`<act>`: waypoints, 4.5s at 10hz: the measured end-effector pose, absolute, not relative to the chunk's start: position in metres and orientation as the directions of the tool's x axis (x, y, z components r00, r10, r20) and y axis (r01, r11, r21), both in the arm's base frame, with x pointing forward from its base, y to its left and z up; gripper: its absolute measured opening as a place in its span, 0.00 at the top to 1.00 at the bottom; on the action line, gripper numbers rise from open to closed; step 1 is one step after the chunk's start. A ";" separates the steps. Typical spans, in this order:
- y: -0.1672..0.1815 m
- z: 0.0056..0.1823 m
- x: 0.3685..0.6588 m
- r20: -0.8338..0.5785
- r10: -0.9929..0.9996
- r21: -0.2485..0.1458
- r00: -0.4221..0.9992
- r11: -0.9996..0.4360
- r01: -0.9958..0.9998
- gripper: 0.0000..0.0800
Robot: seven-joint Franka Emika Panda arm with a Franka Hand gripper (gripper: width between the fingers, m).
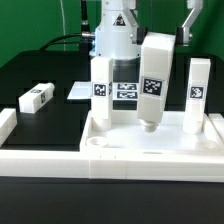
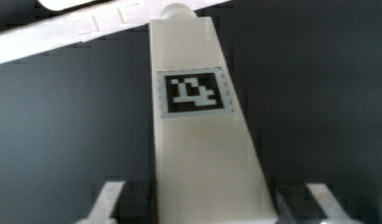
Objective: Assemble desk
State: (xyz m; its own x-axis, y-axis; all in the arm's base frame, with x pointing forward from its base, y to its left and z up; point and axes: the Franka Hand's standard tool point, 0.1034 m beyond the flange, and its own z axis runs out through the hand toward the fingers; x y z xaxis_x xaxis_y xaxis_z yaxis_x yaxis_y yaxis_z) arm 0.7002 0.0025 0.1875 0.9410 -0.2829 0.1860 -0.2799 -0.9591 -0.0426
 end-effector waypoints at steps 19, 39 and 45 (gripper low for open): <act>0.126 0.168 0.650 0.421 -0.242 -0.135 0.874 -0.970 -0.203 0.63; 0.101 0.151 0.628 0.410 -0.069 -0.033 0.910 -0.998 -0.061 0.63; 0.105 0.152 0.631 0.411 -0.065 -0.035 0.909 -0.998 -0.056 0.63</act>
Offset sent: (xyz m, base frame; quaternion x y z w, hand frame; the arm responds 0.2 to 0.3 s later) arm 0.0000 0.0000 0.0000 0.0000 0.0000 0.0000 1.0000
